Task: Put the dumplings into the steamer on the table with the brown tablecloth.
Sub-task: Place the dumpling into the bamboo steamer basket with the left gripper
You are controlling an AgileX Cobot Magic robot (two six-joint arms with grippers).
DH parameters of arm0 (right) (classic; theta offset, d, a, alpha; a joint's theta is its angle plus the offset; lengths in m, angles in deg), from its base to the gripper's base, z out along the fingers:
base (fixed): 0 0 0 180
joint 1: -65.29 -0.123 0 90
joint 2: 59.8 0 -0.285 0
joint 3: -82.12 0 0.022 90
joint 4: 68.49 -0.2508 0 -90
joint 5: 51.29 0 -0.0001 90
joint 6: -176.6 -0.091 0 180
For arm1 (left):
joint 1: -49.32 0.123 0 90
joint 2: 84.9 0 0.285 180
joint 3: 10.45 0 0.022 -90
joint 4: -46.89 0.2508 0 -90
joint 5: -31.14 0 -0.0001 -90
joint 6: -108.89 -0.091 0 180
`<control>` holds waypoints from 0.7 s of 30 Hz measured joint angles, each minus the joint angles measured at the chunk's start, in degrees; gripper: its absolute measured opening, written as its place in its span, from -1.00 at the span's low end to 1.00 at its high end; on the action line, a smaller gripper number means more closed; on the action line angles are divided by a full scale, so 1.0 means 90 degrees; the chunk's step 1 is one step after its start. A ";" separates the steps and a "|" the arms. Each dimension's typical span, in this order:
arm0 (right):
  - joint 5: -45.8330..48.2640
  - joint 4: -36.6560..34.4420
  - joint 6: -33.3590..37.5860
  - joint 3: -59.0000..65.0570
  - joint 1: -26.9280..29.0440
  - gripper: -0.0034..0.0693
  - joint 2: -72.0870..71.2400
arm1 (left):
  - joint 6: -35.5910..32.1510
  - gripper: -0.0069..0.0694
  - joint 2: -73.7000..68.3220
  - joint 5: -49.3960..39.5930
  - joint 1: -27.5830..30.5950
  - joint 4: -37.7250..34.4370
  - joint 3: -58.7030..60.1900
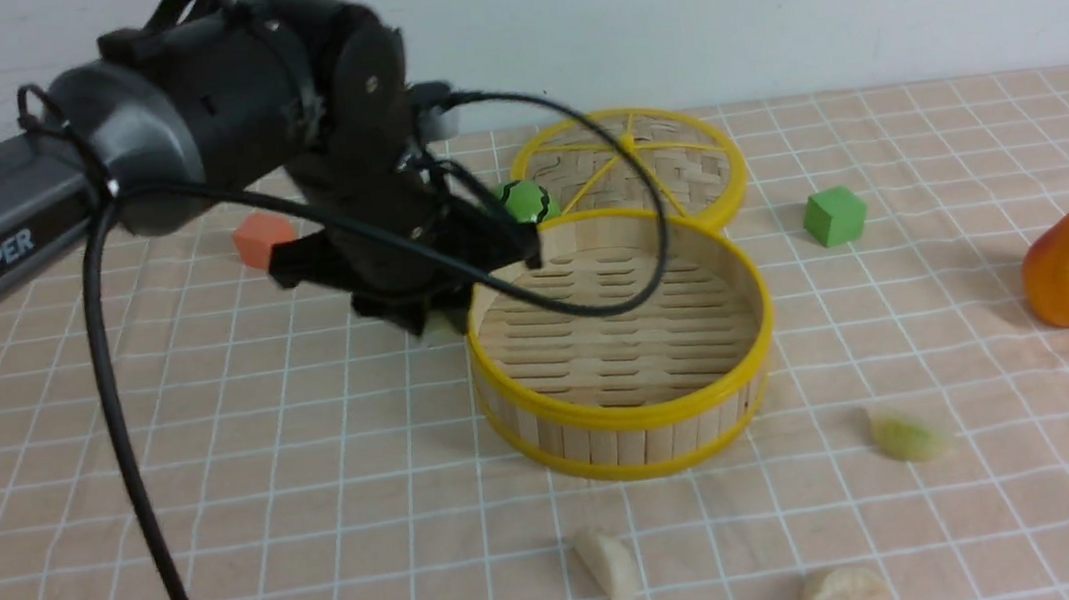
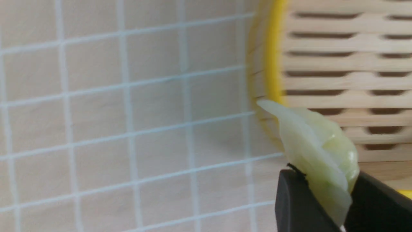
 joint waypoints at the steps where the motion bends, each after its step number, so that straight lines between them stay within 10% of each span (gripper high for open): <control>1: 0.0000 0.0000 -0.0027 0.0000 0.0000 -0.91 -0.0069 | -0.0020 -0.35 -0.0085 0.0030 -0.0170 -0.0017 -0.0230; 21: 0.0858 0.0005 -0.0363 0.0000 0.0000 -0.88 -0.1800 | 0.0372 -0.35 -0.3687 -0.0180 -0.0873 0.0436 -0.4027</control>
